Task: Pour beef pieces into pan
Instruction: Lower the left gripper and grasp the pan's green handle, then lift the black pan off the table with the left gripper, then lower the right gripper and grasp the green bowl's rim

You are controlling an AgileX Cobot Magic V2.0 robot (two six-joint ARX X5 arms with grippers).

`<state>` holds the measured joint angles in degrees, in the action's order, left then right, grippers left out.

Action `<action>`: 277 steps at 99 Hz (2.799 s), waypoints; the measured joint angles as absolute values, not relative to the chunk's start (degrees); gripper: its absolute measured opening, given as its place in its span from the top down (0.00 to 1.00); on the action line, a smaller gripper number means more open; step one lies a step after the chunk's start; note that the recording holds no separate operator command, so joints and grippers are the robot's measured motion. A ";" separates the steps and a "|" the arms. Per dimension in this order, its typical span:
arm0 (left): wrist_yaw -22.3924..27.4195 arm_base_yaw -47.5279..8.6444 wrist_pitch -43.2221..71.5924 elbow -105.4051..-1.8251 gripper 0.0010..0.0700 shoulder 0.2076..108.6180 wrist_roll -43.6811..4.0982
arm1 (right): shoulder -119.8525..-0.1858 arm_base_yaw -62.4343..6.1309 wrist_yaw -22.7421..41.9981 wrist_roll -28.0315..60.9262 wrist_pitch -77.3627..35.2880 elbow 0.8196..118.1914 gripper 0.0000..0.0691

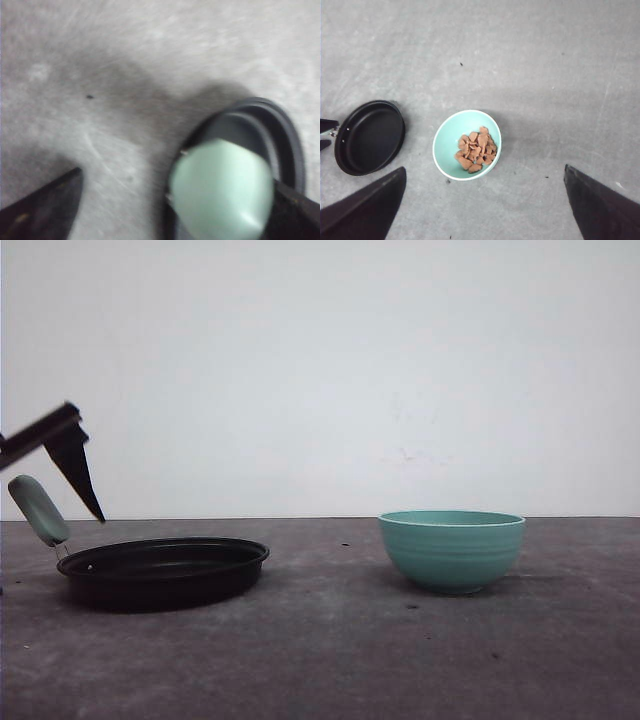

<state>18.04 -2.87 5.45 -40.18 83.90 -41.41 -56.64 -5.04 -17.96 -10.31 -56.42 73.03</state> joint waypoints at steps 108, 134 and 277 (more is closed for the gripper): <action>21.89 -4.40 0.45 -40.07 0.82 78.24 -43.05 | -62.54 -5.04 -17.10 -10.33 -52.99 73.03 0.10; 21.54 -4.43 4.95 -40.07 0.82 65.25 -42.59 | -77.12 -5.04 -20.93 -10.35 -52.82 73.03 0.21; 16.38 -14.52 15.20 -40.07 0.83 55.42 -36.88 | -103.63 -14.70 -15.03 -18.92 -38.41 73.03 0.74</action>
<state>16.38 -14.52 15.20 -40.07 55.42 -36.88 -103.63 -14.70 -15.03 -18.92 -38.41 73.03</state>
